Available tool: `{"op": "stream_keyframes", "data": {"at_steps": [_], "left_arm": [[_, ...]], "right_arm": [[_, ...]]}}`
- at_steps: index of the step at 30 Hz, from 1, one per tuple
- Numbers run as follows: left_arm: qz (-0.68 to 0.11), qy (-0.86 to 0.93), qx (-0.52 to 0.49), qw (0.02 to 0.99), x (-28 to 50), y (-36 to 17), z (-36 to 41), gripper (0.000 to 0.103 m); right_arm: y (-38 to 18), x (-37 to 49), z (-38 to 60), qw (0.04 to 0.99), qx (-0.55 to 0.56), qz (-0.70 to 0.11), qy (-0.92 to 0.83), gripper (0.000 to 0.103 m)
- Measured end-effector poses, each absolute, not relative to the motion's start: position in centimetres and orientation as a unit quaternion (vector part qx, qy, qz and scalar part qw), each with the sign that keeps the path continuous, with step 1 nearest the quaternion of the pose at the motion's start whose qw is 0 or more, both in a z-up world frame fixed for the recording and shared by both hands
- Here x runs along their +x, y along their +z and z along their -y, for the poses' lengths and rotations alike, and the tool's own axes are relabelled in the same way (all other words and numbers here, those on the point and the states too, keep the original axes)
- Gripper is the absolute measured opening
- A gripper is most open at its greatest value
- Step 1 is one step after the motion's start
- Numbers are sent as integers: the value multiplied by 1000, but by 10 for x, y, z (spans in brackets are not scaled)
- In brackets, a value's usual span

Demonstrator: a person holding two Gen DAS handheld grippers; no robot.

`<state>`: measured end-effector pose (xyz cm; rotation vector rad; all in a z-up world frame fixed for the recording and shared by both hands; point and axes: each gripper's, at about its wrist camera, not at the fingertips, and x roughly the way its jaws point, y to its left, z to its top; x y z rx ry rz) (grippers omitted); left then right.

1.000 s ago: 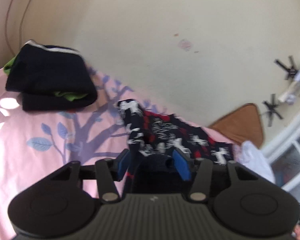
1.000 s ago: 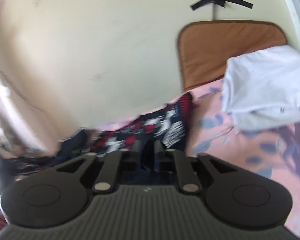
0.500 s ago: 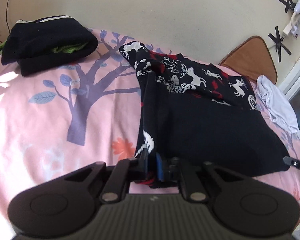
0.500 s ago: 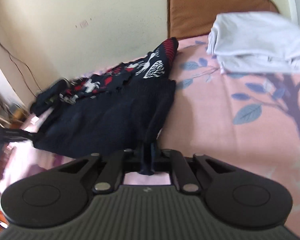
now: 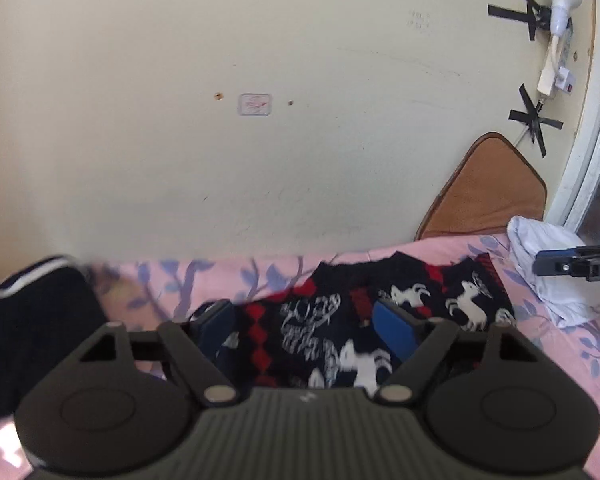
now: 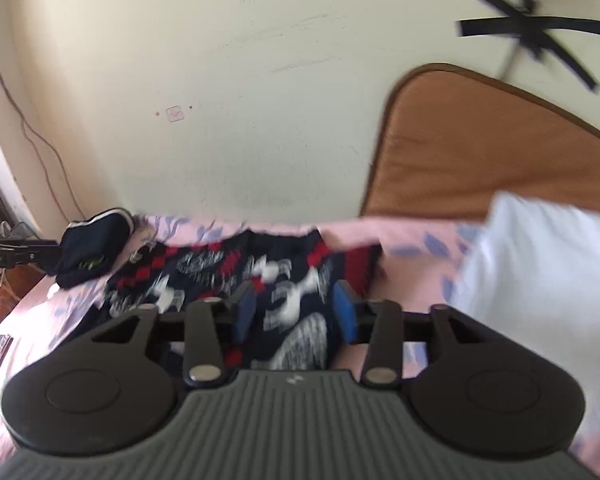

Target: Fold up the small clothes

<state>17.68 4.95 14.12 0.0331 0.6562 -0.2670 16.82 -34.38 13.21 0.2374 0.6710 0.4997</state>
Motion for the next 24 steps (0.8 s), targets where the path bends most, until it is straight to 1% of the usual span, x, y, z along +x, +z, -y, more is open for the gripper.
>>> {"op": "stream_keyframes", "data": {"at_steps": [2,5,7,8,9,10,12,13,14,19,21,24], "left_arm": [[-340,-119,25,932,230,123,-25,81],[-386,-98,19,917,298,87,-2,79],[-418,-93,7,904,329,63,6,72],[-432,-92,5,897,338,52,9,63],[-445,-91,8,891,345,42,13,46],[-456,-91,13,885,349,33,15,35],[-447,-104,3,888,347,30,17,15],[-448,-103,2,888,345,33,18,12],[-446,-103,3,889,340,37,19,10],[-391,-138,-9,910,278,84,14,10],[-355,-154,-19,922,237,108,6,10],[-287,-163,-13,944,153,132,-7,9]], "right_arm": [[118,219,320,898,114,-349,240,54],[91,273,290,887,107,-388,225,54],[76,296,275,880,93,-412,219,58],[68,306,271,874,89,-425,219,59],[61,314,269,869,89,-436,218,59],[54,321,268,863,92,-447,217,59],[47,325,267,861,95,-448,222,58],[48,324,266,860,91,-448,227,36],[51,323,265,857,92,-451,232,12],[99,265,275,875,97,-387,274,11],[123,224,283,883,90,-355,293,11],[152,149,297,897,65,-302,317,11]]}}
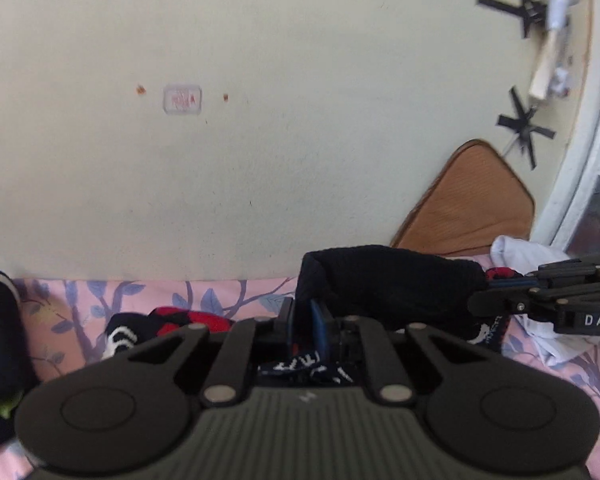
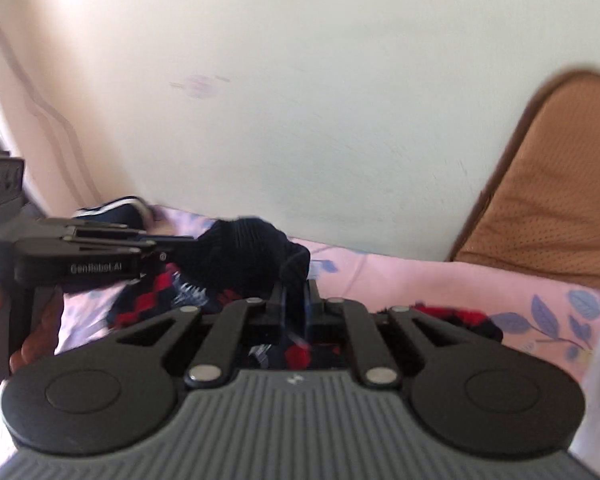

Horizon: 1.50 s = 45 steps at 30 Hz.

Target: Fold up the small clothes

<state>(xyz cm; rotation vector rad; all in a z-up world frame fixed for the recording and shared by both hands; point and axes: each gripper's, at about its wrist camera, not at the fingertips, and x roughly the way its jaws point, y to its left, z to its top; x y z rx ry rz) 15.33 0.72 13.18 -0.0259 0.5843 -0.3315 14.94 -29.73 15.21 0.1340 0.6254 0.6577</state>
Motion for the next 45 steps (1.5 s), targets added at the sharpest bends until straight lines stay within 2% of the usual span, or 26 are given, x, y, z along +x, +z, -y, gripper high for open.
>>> {"op": "stream_keyframes", "data": {"at_steps": [3,6,12,13,14,16,17,18,19,20,21,22,25,26,27,28,29,30,31,33,35,37,39,40,42,45], "left_arm": [[-239,-167,-16,956,68,136,-24,9],[-229,-166,-28,959,-5,126,-38,6],[-326,-165,-53,929,-58,66,-56,8],[-331,-169,-58,926,-60,62,-61,9],[-328,-166,-60,928,-65,62,-67,11],[-305,-143,-69,939,-67,75,-83,22],[-292,-129,-82,944,-65,82,-93,39],[-279,-111,-101,949,-61,89,-103,63],[-267,-92,-117,952,-56,94,-113,72],[-259,-74,-129,954,-49,97,-121,80],[-257,-62,-136,955,-39,98,-129,80],[-262,-53,-142,953,-28,97,-135,80],[-283,-47,-163,944,9,87,-144,80],[-295,-41,-167,940,20,81,-144,78],[-311,-37,-172,934,30,75,-142,69],[-324,-44,-180,928,36,69,-141,61],[-337,-58,-189,921,40,64,-139,39],[-348,-70,-193,915,43,59,-136,17],[-353,-72,-184,915,43,54,-132,11],[-359,-48,-137,922,39,47,-123,11],[-357,-44,-119,925,39,42,-120,12],[-356,-33,-102,928,40,43,-117,23],[-355,-1,-95,930,39,45,-119,53],[-352,6,-102,931,35,47,-123,54],[-329,9,-128,936,23,57,-133,51],[-278,2,-138,951,9,82,-132,51]], "right_arm": [[162,71,313,903,50,-265,335,11],[149,2,316,908,30,-254,333,11],[73,-64,295,912,5,-316,262,11],[65,-66,294,911,11,-324,255,3],[61,-67,294,909,22,-331,250,3],[64,-71,306,905,73,-330,261,6],[69,-73,312,909,96,-314,256,7],[75,-73,321,915,113,-299,246,14],[79,-76,332,923,128,-283,228,29],[84,-78,341,931,145,-269,201,36],[87,-73,350,936,162,-258,175,49],[88,-66,358,939,180,-249,157,57],[80,-31,376,929,232,-261,122,60],[76,-20,376,922,246,-272,124,61],[72,-13,375,915,257,-284,131,61],[69,-9,373,906,262,-298,147,54],[68,-8,367,903,254,-307,159,40],[69,-10,360,909,234,-307,156,16],[71,-15,353,920,208,-299,143,15],[74,-22,360,928,197,-292,122,14],[61,-24,378,916,230,-309,110,14],[47,-20,382,902,252,-332,111,15],[50,-23,378,905,249,-326,110,19],[55,-28,378,911,245,-315,102,32],[66,-38,383,923,246,-284,87,42],[86,-45,383,932,247,-251,89,42]]}}
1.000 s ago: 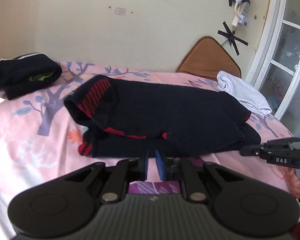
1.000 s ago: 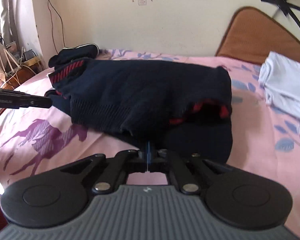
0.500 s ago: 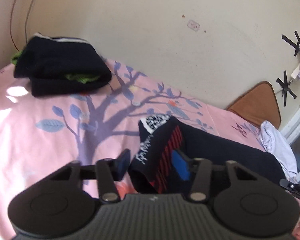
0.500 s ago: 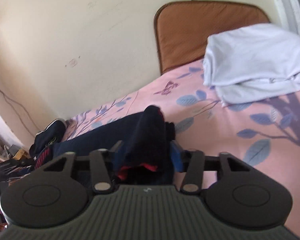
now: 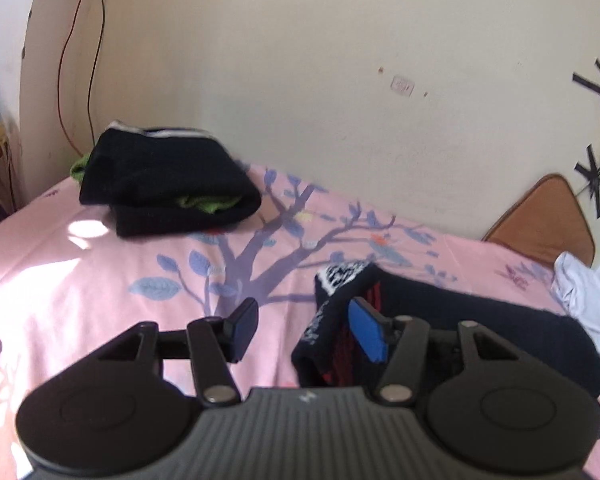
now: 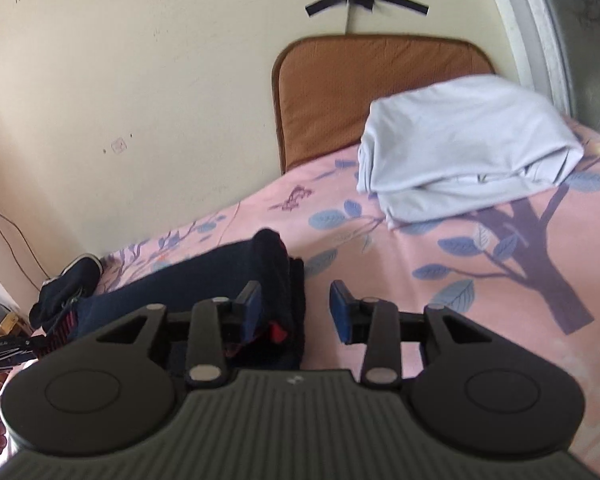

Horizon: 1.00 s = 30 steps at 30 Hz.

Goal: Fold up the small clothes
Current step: 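Press the folded sweater flat with both grippers and open them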

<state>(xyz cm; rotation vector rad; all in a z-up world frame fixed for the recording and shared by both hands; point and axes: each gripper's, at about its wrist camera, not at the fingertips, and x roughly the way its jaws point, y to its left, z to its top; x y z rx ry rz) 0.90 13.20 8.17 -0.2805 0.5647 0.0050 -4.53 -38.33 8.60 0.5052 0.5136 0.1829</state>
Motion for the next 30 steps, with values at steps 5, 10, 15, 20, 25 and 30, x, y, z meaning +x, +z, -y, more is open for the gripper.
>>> {"op": "stream_keyframes", "data": {"at_steps": [5,10,15,20,25,30], "left_arm": [[-256,-76,-79,960,29,97,-79,52],[-301,-107,-33,947,78,56,-36,52],[-305,-92,-19,948,96,31,-31,59],[-304,-89,-17,948,96,31,-31,61],[-302,-85,-14,949,95,31,-30,63],[-301,-76,-6,951,92,32,-28,70]], "right_arm": [[110,-14,315,930,192,-244,198,41],[91,44,239,907,147,-296,262,37],[63,74,210,907,92,-325,252,35],[57,59,210,920,85,-291,248,35],[59,52,204,929,63,-279,235,37],[58,33,209,935,57,-274,219,39]]}}
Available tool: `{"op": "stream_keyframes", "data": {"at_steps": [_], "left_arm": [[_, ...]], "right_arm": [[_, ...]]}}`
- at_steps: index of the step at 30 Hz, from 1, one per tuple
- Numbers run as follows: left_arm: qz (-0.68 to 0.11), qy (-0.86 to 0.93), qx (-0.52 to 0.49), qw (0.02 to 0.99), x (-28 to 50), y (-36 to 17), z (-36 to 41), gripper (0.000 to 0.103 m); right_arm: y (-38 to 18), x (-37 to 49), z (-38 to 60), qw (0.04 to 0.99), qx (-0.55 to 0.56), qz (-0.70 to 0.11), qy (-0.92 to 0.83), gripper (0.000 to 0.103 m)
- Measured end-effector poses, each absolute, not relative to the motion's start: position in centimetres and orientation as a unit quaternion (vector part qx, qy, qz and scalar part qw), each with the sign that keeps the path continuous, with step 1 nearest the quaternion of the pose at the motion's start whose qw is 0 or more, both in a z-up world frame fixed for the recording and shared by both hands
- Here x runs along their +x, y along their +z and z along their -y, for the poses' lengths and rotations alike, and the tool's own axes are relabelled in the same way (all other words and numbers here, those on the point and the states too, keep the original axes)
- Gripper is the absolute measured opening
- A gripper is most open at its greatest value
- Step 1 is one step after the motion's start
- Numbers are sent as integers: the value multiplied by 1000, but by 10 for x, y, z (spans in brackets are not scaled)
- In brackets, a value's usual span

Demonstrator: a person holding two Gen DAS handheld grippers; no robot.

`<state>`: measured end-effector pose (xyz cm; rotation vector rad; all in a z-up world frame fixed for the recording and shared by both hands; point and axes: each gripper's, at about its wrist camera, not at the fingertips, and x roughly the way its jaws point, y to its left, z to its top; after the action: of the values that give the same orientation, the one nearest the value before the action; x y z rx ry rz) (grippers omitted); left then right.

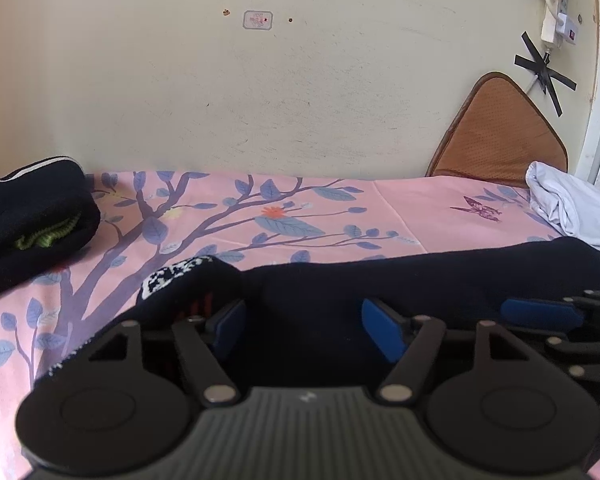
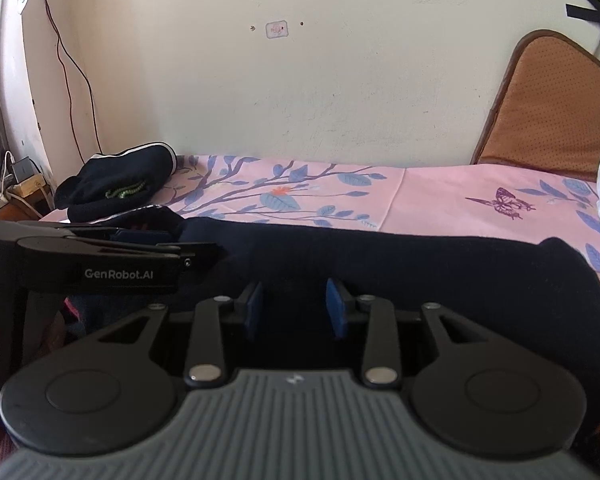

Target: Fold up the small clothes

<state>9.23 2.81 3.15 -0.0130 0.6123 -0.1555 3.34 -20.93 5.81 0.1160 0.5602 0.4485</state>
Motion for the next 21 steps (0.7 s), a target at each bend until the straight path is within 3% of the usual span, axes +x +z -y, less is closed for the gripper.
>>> {"op": "stream_keyframes", "data": {"at_steps": [11,15,21], "left_arm": [[-301,-68,2,951,91,32,-27,76],[-302,-67,4,951,90,32,-26,83],[-299,-63,7,952,89,32,-25,85]], "right_arm": [[42,-41,208,941,-13,-276,196,42],[41,-42,214,941,4,-277,196,43],[40,-40,223,936,41,-276,217,50]]}}
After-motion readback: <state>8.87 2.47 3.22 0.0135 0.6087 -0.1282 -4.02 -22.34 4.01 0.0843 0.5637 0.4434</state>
